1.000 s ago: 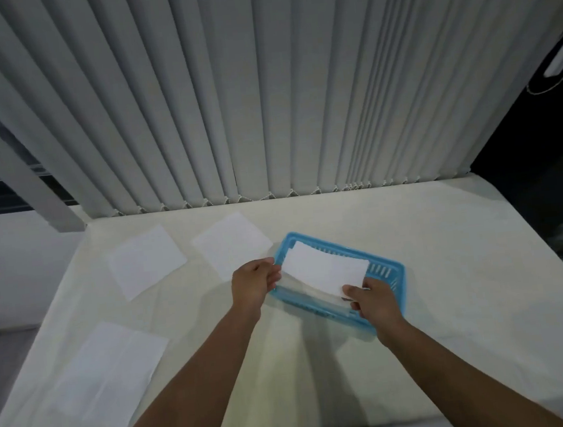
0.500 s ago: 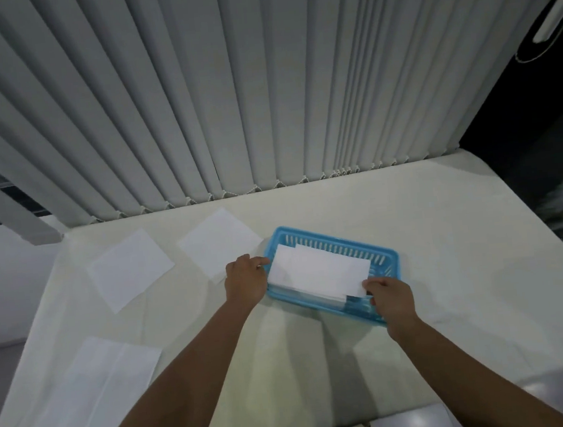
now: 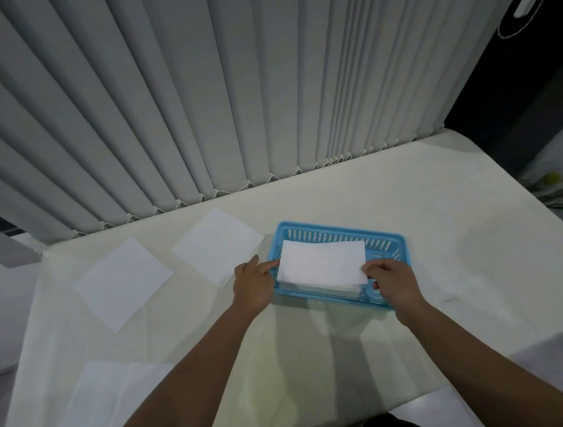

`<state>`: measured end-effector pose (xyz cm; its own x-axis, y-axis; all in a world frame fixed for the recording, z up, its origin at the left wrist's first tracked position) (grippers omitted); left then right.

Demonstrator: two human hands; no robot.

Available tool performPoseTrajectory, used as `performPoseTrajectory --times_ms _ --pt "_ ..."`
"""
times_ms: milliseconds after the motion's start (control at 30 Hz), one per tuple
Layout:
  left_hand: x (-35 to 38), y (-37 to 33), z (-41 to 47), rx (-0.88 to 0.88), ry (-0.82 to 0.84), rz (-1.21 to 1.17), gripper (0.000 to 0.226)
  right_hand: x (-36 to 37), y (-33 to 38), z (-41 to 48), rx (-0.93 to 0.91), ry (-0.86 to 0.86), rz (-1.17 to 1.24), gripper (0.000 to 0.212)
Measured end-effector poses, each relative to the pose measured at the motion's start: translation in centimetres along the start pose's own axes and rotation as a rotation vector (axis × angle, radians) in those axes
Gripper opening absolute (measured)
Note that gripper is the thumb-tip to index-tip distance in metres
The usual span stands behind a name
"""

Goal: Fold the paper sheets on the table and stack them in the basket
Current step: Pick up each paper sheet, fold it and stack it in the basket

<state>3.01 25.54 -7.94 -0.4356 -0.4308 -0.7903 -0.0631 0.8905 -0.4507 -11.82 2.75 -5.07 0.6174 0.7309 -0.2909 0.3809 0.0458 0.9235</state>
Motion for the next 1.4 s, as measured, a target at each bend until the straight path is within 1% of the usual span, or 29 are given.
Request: performPoseTrajectory --times_ms 33,167,333,467,600,667,867,933,1033,1100,1133,1167,1200,1233,1267,1333,1400 --pt "0.1 0.2 0.1 -0.008 0.003 0.017 0.048 0.1 0.0 -0.1 0.009 -0.010 0.009 0.006" --pt "0.4 0.1 0.5 0.053 -0.007 0.107 0.047 0.1 -0.4 -0.7 0.044 -0.041 0.039 0.005" --pt "1.0 0.2 1.4 0.133 -0.010 0.200 0.046 0.6 0.3 -1.1 0.031 -0.053 0.071 0.004" --pt "1.1 0.2 1.7 0.153 -0.040 0.224 0.044 1.1 0.7 -1.1 0.018 -0.053 0.071 0.005" --pt "0.9 -0.1 1.8 0.182 -0.061 0.240 0.046 1.1 0.5 -1.3 0.025 -0.070 0.074 0.011" --pt "1.0 -0.3 1.7 0.199 -0.061 0.254 0.049 1.0 0.3 -1.4 0.030 -0.077 0.073 0.009" --pt "2.1 0.3 2.7 0.243 -0.034 0.351 0.046 0.6 0.3 -1.4 0.038 -0.080 0.078 0.005" --pt "2.2 -0.1 2.4 0.276 -0.062 0.373 0.046 0.6 0.4 -1.4 0.036 -0.078 0.078 0.005" --pt "1.6 -0.4 1.8 0.275 -0.102 0.367 0.045 0.6 0.6 -1.4 0.031 -0.071 0.067 0.006" --pt "0.7 -0.8 1.7 0.307 -0.238 0.349 0.042 0.7 0.6 -1.3 0.022 -0.064 0.060 0.006" --pt "0.5 -0.9 1.6 0.309 -0.258 0.382 0.042 0.7 0.6 -1.3 0.018 -0.062 0.057 0.006" --pt "0.9 -0.8 1.7 0.331 -0.223 0.402 0.044 0.8 0.6 -1.3 0.015 -0.061 0.057 0.006" --pt "1.5 -0.6 1.9 0.336 -0.154 0.432 0.045 0.8 0.6 -1.2 0.012 -0.059 0.058 0.005" --pt "1.9 -0.3 2.1 0.313 -0.085 0.442 0.045 0.9 0.5 -1.2 0.011 -0.057 0.058 0.005" --pt "2.2 -0.1 2.5 0.292 -0.050 0.447 0.046 0.9 0.5 -1.2 0.010 -0.056 0.057 0.005" --pt "2.0 -0.1 2.6 0.273 -0.055 0.452 0.046 0.9 0.2 -1.2 0.013 -0.061 0.052 0.006" --pt "1.2 -0.7 1.6 0.272 -0.081 0.399 0.045 0.8 -0.2 -1.1 0.006 -0.071 0.036 0.004"
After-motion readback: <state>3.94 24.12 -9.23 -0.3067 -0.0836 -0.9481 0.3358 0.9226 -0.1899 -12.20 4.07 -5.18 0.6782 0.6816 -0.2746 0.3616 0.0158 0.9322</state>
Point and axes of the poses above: each hand's wrist, its own z-axis towards the middle knuckle, its own x-axis out of the palm, y = z × x, the point moved 5 cm from there along z, towards the middle knuckle, and after that the axes turned 15 degrees about -x, right-handed, at the moved point
